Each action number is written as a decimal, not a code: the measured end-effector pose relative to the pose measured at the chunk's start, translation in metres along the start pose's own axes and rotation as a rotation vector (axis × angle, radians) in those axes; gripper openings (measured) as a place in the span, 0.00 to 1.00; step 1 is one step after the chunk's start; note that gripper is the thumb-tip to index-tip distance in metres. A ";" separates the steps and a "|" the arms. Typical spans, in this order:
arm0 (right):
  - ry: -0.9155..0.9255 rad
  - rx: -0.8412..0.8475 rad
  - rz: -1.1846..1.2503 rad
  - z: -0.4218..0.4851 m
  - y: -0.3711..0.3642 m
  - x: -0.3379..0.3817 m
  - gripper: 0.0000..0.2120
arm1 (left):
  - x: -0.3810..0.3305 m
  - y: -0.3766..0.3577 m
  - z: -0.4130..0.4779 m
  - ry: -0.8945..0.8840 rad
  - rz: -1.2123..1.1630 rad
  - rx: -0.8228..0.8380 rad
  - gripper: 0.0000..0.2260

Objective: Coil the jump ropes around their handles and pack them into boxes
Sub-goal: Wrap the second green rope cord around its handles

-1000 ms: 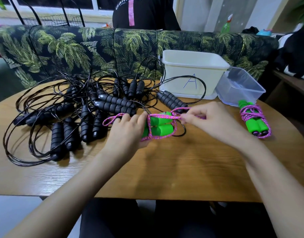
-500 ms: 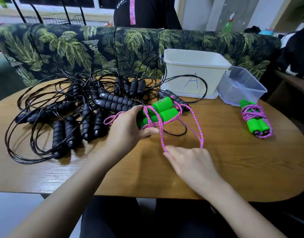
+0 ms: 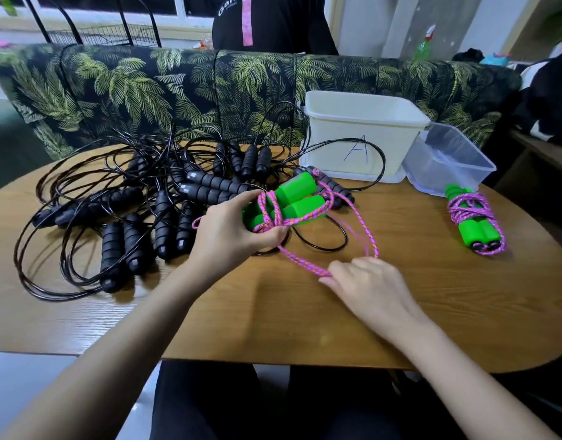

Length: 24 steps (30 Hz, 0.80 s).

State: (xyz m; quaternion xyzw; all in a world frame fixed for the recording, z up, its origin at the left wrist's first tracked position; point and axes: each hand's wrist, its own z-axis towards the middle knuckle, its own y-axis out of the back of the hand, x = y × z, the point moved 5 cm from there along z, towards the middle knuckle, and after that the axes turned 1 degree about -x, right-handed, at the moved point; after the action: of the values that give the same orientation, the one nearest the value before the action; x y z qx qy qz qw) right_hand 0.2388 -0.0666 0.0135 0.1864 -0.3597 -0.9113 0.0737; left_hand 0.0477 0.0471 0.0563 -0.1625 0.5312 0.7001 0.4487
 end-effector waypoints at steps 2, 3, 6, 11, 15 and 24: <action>0.015 0.021 0.025 -0.008 -0.004 -0.019 0.19 | 0.005 0.000 0.003 0.015 0.008 -0.005 0.37; 0.011 0.040 0.050 -0.012 -0.006 -0.028 0.20 | 0.006 0.000 0.005 0.011 0.014 -0.013 0.37; -0.099 0.106 0.107 -0.020 -0.010 -0.052 0.24 | 0.008 -0.003 0.009 0.002 0.015 -0.030 0.38; -0.305 0.226 0.304 -0.036 -0.021 -0.070 0.16 | 0.012 0.002 0.015 -0.017 -0.039 0.019 0.37; -0.502 0.364 0.537 -0.037 -0.037 -0.086 0.18 | 0.015 0.003 0.012 -0.080 -0.144 0.116 0.35; -0.632 0.313 0.986 -0.003 -0.037 -0.109 0.15 | 0.037 0.015 0.002 -0.133 -0.361 0.215 0.34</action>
State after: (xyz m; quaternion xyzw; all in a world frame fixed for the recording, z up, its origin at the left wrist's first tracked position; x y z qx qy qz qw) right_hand 0.3405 -0.0123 0.0176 -0.2735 -0.5380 -0.7172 0.3484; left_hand 0.0163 0.0654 0.0404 -0.1596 0.5342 0.5568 0.6157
